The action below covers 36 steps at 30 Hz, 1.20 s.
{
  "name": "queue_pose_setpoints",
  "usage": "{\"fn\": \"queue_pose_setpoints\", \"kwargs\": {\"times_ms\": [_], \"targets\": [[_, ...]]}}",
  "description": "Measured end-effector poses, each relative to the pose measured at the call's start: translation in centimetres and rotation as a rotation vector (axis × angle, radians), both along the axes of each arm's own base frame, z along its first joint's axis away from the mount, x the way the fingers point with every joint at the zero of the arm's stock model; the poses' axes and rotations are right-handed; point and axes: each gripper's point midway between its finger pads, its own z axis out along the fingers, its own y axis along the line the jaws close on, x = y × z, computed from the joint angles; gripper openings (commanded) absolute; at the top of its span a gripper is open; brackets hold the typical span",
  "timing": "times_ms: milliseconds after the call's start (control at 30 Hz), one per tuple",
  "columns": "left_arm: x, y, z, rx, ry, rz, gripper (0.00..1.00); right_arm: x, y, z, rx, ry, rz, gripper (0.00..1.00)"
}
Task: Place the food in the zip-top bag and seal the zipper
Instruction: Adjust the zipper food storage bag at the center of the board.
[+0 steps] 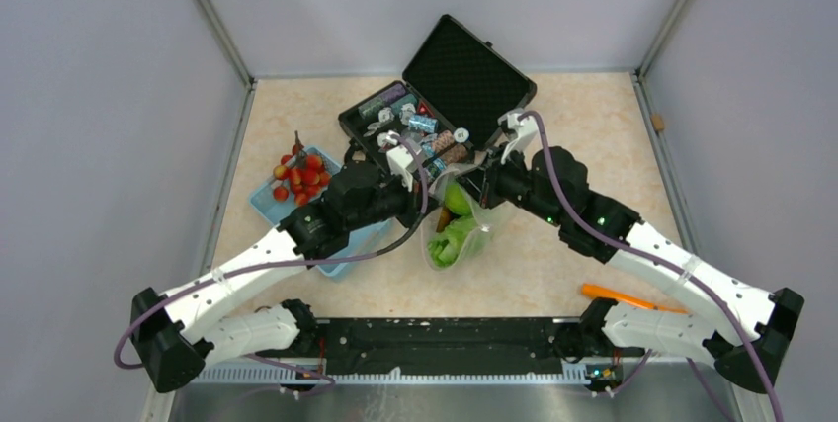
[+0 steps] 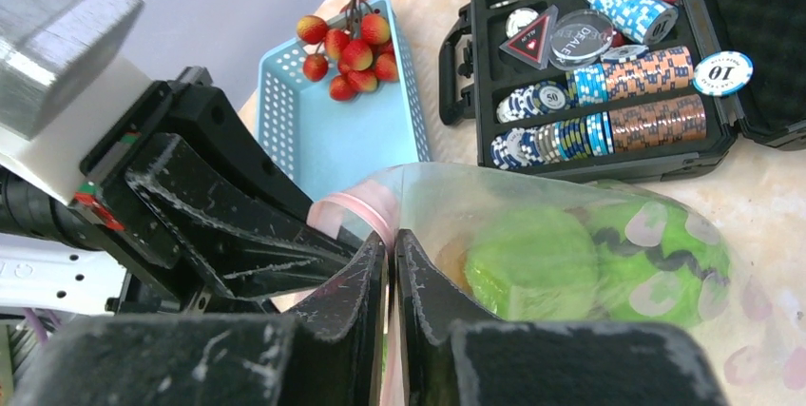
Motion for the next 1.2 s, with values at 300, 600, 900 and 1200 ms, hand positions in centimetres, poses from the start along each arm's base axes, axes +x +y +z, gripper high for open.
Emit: {"fn": "queue_pose_setpoints", "kwargs": {"times_ms": [300,600,900,1200], "targets": [[1.3,0.9,1.5,0.030,-0.038,0.075,0.00,-0.5,-0.7,-0.9,-0.040,0.018,0.005,0.56],[2.3,1.5,1.0,0.087,-0.023,0.134,0.00,-2.2,-3.2,1.3,-0.026,-0.072,0.012,0.63],[3.4,1.9,1.5,0.126,-0.026,0.186,0.00,-3.0,-6.1,1.9,-0.072,-0.184,-0.014,0.63],[4.2,3.0,1.4,0.160,-0.025,0.248,0.00,-3.3,-7.1,-2.2,-0.229,-0.303,0.054,0.63]]}}
